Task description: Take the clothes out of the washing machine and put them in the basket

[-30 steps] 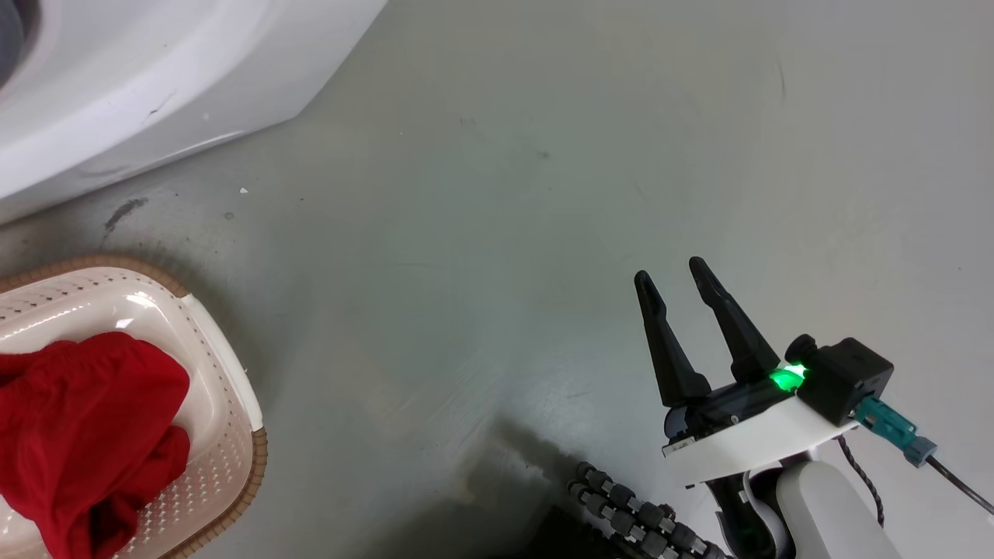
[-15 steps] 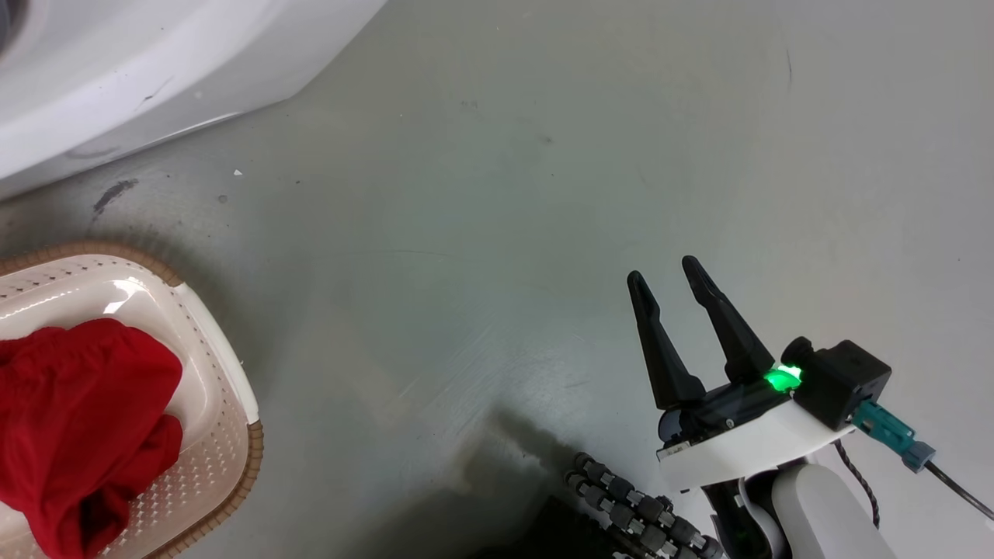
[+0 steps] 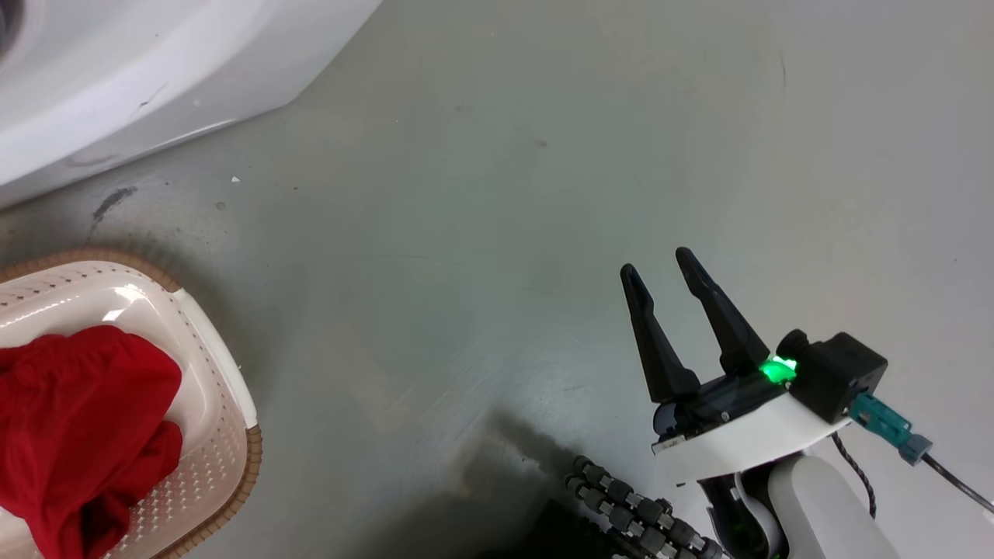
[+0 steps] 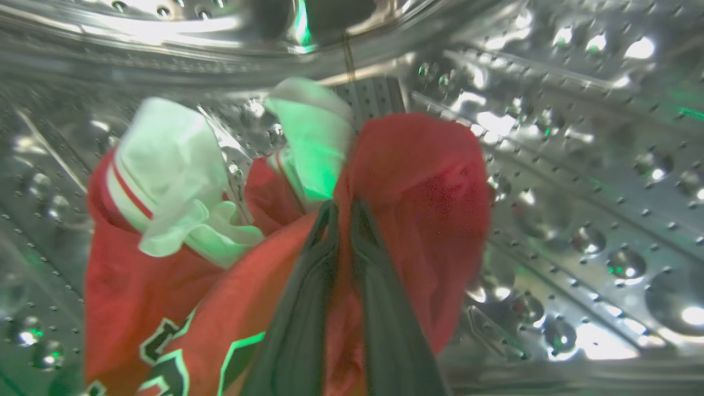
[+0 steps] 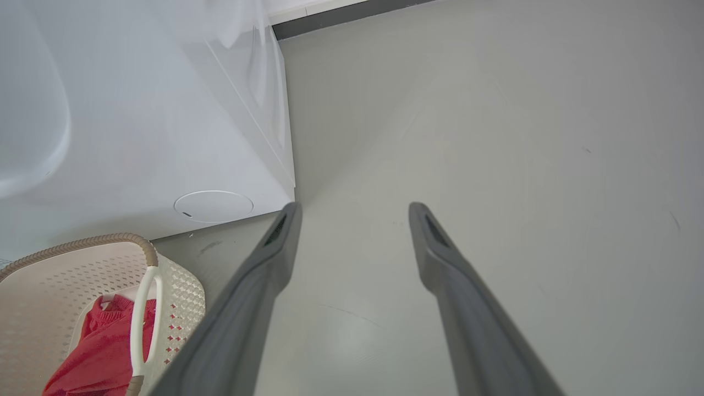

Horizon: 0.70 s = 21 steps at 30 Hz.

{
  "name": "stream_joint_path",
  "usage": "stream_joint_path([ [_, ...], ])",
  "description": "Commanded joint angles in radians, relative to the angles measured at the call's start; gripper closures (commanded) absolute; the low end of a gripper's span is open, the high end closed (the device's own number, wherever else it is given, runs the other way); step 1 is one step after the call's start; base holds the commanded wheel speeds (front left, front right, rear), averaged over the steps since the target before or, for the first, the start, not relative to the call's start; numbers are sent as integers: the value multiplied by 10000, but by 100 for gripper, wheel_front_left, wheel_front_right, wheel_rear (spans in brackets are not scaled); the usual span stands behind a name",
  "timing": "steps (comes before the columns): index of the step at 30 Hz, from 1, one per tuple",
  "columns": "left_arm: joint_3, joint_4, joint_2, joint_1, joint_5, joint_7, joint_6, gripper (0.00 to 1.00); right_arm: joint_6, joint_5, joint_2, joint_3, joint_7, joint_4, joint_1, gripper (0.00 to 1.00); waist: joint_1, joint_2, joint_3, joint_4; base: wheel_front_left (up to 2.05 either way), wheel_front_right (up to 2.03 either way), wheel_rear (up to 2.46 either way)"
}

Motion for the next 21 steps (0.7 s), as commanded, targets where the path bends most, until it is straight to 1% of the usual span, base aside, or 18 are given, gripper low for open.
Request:
stream_joint_path([
  [1,-13,15,78,-130,43,-317,83,100,-11,8,9,21,-20,20,-189,0,0,0,-73,-15,0,0,0],
  [6,-41,-26,98,-99,80,-1307,114,100,-11,54,9,91,-18,147,-378,0,0,0,-350,-64,0,0,0],
  [11,53,-25,132,348,-72,-2403,177,100,-11,91,9,156,-18,314,-554,0,0,0,-822,-130,0,0,0],
  [13,128,-4,27,573,-194,-2824,207,100,-11,36,8,47,-17,354,-536,0,0,0,-1033,-39,0,0,0],
  [15,160,40,-2,722,-252,-3018,209,100,-9,-4,9,15,-17,406,-506,0,0,0,-1139,5,0,0,0],
  [21,470,253,-314,1832,-733,-4380,271,100,-11,-273,8,-259,-17,545,-342,0,0,0,-1841,332,0,0,0],
])
